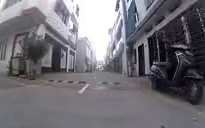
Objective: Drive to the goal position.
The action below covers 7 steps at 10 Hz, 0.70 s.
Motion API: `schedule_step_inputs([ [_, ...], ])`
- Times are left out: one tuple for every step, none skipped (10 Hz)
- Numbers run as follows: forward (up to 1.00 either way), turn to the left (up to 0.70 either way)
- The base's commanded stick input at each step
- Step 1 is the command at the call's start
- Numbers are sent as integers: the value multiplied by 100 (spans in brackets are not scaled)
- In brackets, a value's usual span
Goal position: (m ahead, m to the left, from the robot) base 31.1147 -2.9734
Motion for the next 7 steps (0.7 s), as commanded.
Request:
schedule_step_inputs([
  [85, -33],
  [85, -34],
  [85, -34],
  [85, -34],
  [85, -34],
  [85, -31],
  [85, -15],
])
